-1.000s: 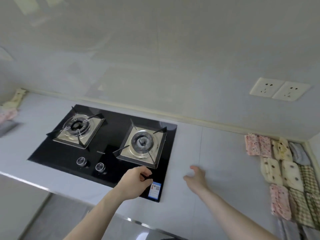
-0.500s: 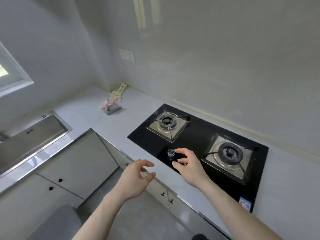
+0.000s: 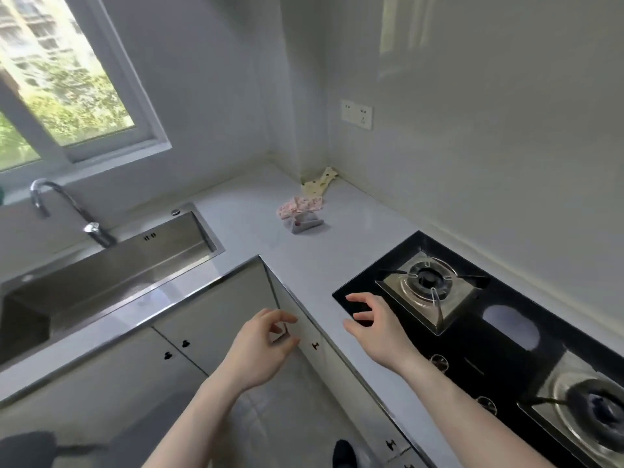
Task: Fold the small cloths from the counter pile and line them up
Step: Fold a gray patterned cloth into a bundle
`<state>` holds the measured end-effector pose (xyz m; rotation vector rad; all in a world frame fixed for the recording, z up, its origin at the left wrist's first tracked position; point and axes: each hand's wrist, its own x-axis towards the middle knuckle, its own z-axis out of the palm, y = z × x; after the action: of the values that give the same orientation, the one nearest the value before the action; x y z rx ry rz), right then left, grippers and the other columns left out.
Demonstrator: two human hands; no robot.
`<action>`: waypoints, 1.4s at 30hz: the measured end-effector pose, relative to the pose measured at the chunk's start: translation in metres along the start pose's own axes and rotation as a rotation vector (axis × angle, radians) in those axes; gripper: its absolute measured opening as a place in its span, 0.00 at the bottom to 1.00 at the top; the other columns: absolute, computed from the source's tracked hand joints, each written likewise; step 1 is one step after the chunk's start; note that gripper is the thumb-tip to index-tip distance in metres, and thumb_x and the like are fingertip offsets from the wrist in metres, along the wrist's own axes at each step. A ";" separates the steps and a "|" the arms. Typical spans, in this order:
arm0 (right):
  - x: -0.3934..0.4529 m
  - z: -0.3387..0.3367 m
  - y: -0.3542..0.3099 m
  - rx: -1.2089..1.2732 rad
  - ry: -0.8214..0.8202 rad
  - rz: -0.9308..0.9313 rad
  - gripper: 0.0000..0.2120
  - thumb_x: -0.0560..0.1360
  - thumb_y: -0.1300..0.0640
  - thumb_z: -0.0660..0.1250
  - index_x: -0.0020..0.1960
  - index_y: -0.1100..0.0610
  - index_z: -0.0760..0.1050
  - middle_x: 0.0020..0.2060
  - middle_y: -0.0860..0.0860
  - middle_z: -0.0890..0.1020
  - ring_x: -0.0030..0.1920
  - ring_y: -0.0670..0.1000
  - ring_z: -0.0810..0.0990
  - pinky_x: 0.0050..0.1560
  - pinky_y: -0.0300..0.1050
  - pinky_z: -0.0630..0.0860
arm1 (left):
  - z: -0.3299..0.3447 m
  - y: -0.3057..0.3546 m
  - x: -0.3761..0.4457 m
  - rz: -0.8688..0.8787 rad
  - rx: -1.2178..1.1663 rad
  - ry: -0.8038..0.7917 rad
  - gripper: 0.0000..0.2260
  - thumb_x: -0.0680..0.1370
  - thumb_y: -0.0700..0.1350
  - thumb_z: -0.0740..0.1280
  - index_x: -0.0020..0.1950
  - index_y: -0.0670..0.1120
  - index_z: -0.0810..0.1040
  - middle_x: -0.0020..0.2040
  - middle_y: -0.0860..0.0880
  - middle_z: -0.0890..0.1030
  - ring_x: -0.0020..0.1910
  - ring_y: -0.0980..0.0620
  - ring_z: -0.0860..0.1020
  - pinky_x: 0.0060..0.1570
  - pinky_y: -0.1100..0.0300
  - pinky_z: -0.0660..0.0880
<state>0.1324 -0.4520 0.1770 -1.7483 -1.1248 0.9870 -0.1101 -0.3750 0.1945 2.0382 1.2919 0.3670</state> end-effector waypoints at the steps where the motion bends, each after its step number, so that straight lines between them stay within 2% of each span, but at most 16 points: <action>1: 0.015 0.008 -0.002 0.003 -0.016 0.002 0.19 0.78 0.53 0.70 0.68 0.43 0.72 0.63 0.38 0.72 0.61 0.38 0.76 0.53 0.35 0.75 | -0.009 -0.006 0.010 -0.013 0.010 0.008 0.09 0.77 0.53 0.72 0.56 0.61 0.80 0.57 0.62 0.78 0.54 0.63 0.78 0.53 0.66 0.75; 4: 0.064 0.026 -0.014 0.004 -0.060 -0.007 0.18 0.78 0.53 0.70 0.65 0.42 0.73 0.64 0.38 0.72 0.61 0.39 0.76 0.55 0.36 0.74 | -0.040 -0.022 0.046 -0.042 0.029 0.031 0.09 0.77 0.55 0.72 0.57 0.61 0.80 0.59 0.64 0.77 0.55 0.63 0.78 0.55 0.62 0.76; 7: 0.118 0.037 -0.031 -0.033 -0.084 -0.023 0.17 0.78 0.53 0.70 0.65 0.42 0.73 0.63 0.40 0.71 0.60 0.39 0.76 0.53 0.35 0.74 | -0.065 -0.035 0.088 -0.060 0.040 0.064 0.09 0.77 0.55 0.71 0.57 0.60 0.80 0.59 0.64 0.76 0.55 0.63 0.78 0.56 0.59 0.77; 12: 0.177 0.057 -0.048 -0.045 -0.093 -0.027 0.17 0.78 0.54 0.70 0.64 0.42 0.73 0.62 0.39 0.71 0.60 0.39 0.76 0.54 0.37 0.75 | -0.079 -0.060 0.139 -0.090 0.034 0.006 0.10 0.77 0.53 0.71 0.58 0.59 0.80 0.59 0.62 0.76 0.55 0.63 0.77 0.55 0.61 0.77; 16: 0.226 0.065 -0.055 -0.053 -0.019 -0.002 0.17 0.78 0.54 0.70 0.64 0.42 0.73 0.62 0.39 0.72 0.60 0.39 0.76 0.55 0.39 0.77 | -0.095 -0.082 0.205 -0.056 0.066 -0.077 0.12 0.77 0.53 0.71 0.60 0.59 0.80 0.59 0.62 0.74 0.55 0.62 0.78 0.54 0.63 0.76; 20: 0.266 0.083 -0.054 -0.069 0.079 0.044 0.17 0.78 0.55 0.70 0.64 0.42 0.73 0.62 0.41 0.72 0.60 0.40 0.76 0.52 0.36 0.74 | -0.109 -0.106 0.284 0.009 0.059 -0.171 0.11 0.77 0.55 0.71 0.59 0.59 0.80 0.61 0.58 0.74 0.53 0.61 0.79 0.55 0.59 0.78; 27: 0.347 0.139 -0.056 -0.129 0.238 0.191 0.18 0.79 0.52 0.69 0.66 0.42 0.71 0.64 0.42 0.71 0.60 0.42 0.76 0.53 0.39 0.77 | -0.123 -0.154 0.416 0.138 0.110 -0.399 0.14 0.79 0.53 0.70 0.65 0.55 0.78 0.66 0.54 0.71 0.58 0.56 0.77 0.53 0.63 0.74; 29: 0.372 0.153 -0.058 -0.153 0.271 0.221 0.19 0.79 0.53 0.68 0.68 0.44 0.70 0.65 0.43 0.71 0.60 0.44 0.76 0.53 0.39 0.76 | -0.123 -0.174 0.446 0.172 0.165 -0.447 0.15 0.79 0.52 0.70 0.66 0.54 0.78 0.67 0.53 0.71 0.59 0.54 0.77 0.55 0.63 0.73; 31: 0.396 0.165 -0.058 -0.191 0.290 0.241 0.21 0.79 0.54 0.68 0.70 0.45 0.70 0.66 0.43 0.70 0.60 0.45 0.75 0.56 0.40 0.75 | -0.118 -0.195 0.472 0.191 0.234 -0.480 0.17 0.79 0.51 0.70 0.67 0.54 0.77 0.69 0.52 0.71 0.62 0.51 0.76 0.62 0.59 0.73; 34: 0.423 0.181 -0.051 -0.253 0.308 0.236 0.23 0.79 0.55 0.68 0.72 0.46 0.69 0.67 0.43 0.70 0.62 0.46 0.75 0.59 0.41 0.73 | -0.102 -0.226 0.502 0.201 0.332 -0.526 0.21 0.79 0.51 0.69 0.71 0.53 0.74 0.74 0.49 0.68 0.72 0.46 0.71 0.70 0.57 0.68; 37: 0.449 0.188 -0.035 -0.330 0.325 0.204 0.27 0.77 0.55 0.69 0.74 0.47 0.68 0.70 0.44 0.70 0.68 0.49 0.72 0.66 0.43 0.70 | -0.083 -0.249 0.530 0.226 0.383 -0.530 0.28 0.78 0.54 0.67 0.78 0.55 0.66 0.81 0.50 0.60 0.78 0.44 0.62 0.76 0.51 0.63; 39: 0.467 0.189 -0.022 -0.394 0.352 0.170 0.28 0.77 0.56 0.69 0.76 0.48 0.67 0.72 0.44 0.69 0.71 0.50 0.69 0.68 0.42 0.67 | -0.067 -0.266 0.543 0.285 0.400 -0.467 0.30 0.79 0.57 0.65 0.80 0.56 0.62 0.83 0.53 0.57 0.81 0.47 0.58 0.79 0.50 0.58; 42: 0.491 0.196 0.006 -0.447 0.350 0.110 0.31 0.76 0.57 0.70 0.77 0.48 0.66 0.73 0.43 0.69 0.70 0.50 0.68 0.65 0.37 0.63 | -0.038 -0.291 0.543 0.423 0.428 -0.296 0.29 0.80 0.63 0.58 0.81 0.58 0.60 0.83 0.58 0.54 0.83 0.52 0.49 0.82 0.51 0.46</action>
<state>0.1009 0.0493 0.0124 -2.2537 -1.0812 0.4778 -0.0771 0.1945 -0.0406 2.6143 0.7999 -0.0382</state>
